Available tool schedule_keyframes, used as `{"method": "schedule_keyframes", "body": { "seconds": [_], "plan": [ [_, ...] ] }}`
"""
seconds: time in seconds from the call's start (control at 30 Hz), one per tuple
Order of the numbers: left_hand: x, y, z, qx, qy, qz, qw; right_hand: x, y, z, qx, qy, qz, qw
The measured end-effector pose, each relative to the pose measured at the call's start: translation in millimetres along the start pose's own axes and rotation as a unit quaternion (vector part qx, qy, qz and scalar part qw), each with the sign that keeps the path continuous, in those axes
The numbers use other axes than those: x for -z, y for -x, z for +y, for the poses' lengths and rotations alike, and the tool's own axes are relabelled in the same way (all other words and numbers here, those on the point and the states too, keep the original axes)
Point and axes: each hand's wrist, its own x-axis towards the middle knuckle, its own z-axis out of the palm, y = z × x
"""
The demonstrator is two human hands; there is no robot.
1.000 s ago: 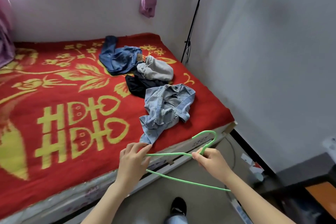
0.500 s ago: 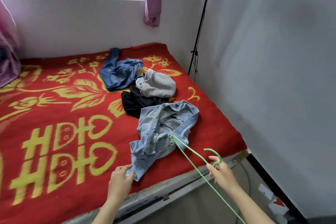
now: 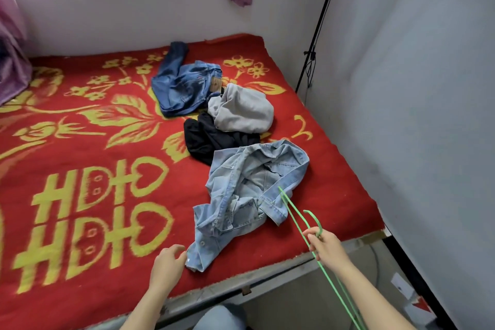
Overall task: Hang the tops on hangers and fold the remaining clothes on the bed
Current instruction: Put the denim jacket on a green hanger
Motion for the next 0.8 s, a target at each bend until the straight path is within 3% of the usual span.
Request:
{"method": "schedule_keyframes", "body": {
  "seconds": [0.37,0.8],
  "plan": [
    [-23.8,-97.6,55.8,-0.002,-0.006,-0.087,0.996,2.8,-75.2,-68.5,0.029,0.141,0.104,0.984],
    [-61.1,-140.6,99.3,0.08,-0.061,-0.143,0.985,-11.3,-191.0,-71.4,0.013,0.228,0.078,0.971]
  ]
}}
